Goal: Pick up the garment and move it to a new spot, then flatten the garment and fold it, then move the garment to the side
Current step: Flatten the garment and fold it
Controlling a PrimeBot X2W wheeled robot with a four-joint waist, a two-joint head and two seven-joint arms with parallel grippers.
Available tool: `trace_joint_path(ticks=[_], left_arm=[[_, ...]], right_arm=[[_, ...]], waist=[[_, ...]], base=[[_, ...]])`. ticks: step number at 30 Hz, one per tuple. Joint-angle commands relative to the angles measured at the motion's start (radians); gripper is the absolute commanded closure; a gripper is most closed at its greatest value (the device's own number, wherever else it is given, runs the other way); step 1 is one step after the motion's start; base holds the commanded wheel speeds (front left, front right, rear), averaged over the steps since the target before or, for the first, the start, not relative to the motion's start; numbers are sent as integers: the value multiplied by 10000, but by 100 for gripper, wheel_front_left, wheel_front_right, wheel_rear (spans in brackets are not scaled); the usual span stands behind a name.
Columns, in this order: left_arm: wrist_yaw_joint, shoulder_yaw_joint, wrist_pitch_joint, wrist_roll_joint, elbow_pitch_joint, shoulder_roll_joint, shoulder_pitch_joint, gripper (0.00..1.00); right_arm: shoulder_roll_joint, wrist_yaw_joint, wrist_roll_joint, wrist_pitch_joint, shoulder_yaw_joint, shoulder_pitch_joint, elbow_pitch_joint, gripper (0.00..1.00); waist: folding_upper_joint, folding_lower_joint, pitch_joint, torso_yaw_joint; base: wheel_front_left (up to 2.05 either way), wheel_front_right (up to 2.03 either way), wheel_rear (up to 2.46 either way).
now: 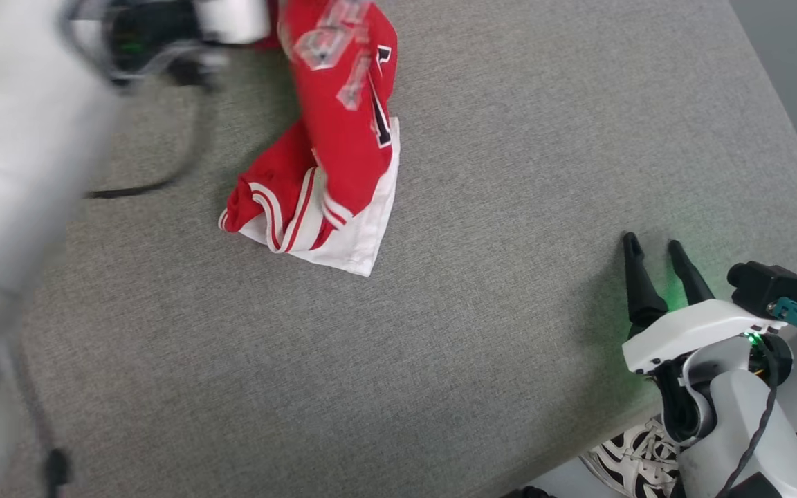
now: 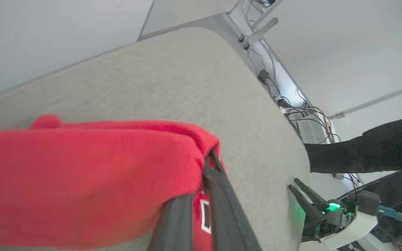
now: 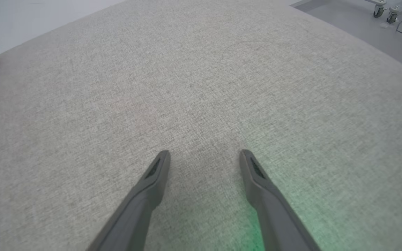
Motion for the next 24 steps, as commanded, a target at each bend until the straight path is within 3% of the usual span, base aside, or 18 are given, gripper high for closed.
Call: trace_joint_path(ticks=[1, 6, 11, 12, 13, 14, 15, 16, 24], left_arm=[[-85, -79, -219, 160, -156, -407, -103, 100], [-151, -662, -992, 833, -9, -1659, 111, 100], [-160, -1341, -1735, 1671, 1129, -2186, 254, 100], [-165, -1408, -1756, 1705, 1320, -2230, 251, 79], [-165, -1408, -1756, 1705, 1320, -2230, 251, 79], [-169, -1463, -1669, 1733, 1407, -2225, 233, 60], [-171, -1504, -1556, 1666, 1401, -2190, 249, 25], [-171, -1570, -1339, 1604, 1332, -2090, 256, 0], [-167, -1923, 507, 1091, -83, -1049, 309, 0]], right_arm=[[6, -1, 111, -91, 69, -84, 74, 0], [14, 1, 385, -220, 392, -197, 310, 0], [20, -1, 782, -406, 877, -358, 638, 0], [19, 1, 824, -443, 949, -355, 708, 0], [19, 1, 824, -443, 949, -355, 708, 0], [23, 1, 870, -491, 983, -349, 792, 0], [25, -1, 869, -526, 972, -343, 872, 0], [24, -1, 852, -562, 933, -322, 947, 0], [67, 4, 525, -641, 706, -463, 1226, 0]], waist=[[0, 0, 13, -40], [0, 0, 125, -211], [0, 0, 264, -452], [0, 0, 266, -469], [0, 0, 266, -469], [0, 0, 265, -473], [0, 0, 246, -456], [0, 0, 221, -409], [0, 0, -97, 151]], base=[[0, 0, 0], [0, 0, 0], [0, 0, 0], [0, 0, 0], [0, 0, 0], [0, 0, 0], [0, 0, 0], [0, 0, 0], [0, 0, 0]])
